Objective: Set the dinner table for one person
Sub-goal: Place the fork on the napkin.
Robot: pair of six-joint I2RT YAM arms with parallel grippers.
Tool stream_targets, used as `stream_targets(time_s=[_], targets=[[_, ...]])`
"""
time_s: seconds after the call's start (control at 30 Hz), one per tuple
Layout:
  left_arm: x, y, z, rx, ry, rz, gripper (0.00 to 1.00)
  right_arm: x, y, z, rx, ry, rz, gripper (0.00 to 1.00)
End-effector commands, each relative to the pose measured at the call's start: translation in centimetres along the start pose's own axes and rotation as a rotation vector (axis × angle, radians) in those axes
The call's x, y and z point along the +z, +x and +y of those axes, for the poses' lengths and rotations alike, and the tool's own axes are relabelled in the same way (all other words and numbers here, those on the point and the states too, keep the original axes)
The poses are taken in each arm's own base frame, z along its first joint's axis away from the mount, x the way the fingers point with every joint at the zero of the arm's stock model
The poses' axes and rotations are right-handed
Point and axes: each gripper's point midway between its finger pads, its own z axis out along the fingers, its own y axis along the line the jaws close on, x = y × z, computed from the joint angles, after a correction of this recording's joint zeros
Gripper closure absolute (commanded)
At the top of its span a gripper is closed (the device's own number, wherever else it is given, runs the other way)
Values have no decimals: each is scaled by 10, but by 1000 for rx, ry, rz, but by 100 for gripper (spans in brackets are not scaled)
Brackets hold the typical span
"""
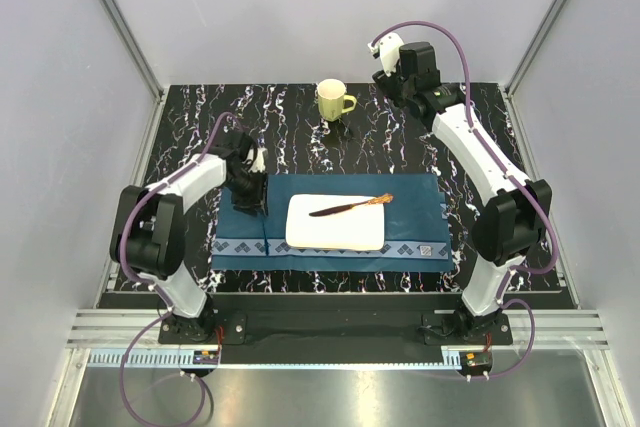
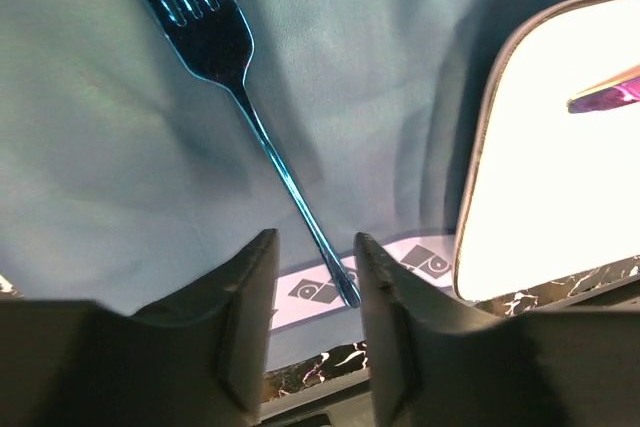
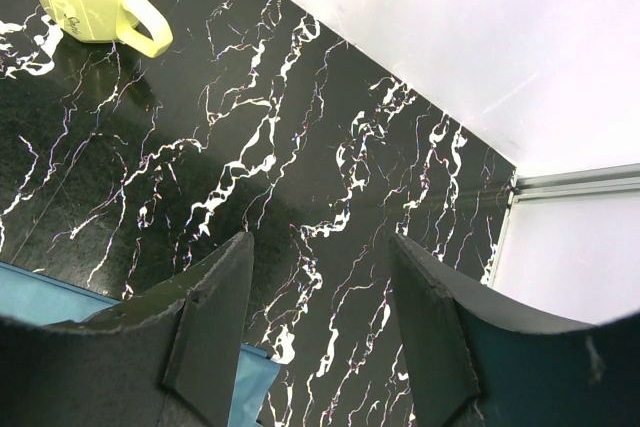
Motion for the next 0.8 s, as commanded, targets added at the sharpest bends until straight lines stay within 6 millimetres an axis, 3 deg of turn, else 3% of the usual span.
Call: stream_targets(time_s=[0.0,0.07,0.1,0.17,0.53,0.77], targets=[[-18,-9,-7,33,23,-69,62,-11,-22,-11,13,40,-69,36],[-19,-8,-8,31,27,-75,65,-12,-23,-11,16,40,-73,36],[-20,-8,-9,29,32,-77,88,-12,-23,-10,16,37,-74,36],[-20,-7,-10,27,43,-76,100,-12,-23,-11,18,37,-74,36],[-9,4,-37,30,195,7,100,-11,-24,-10,16,35,-77,36],[5,14,-37,12,204,72,100,-11,-22,-8,12,24,-75,36]])
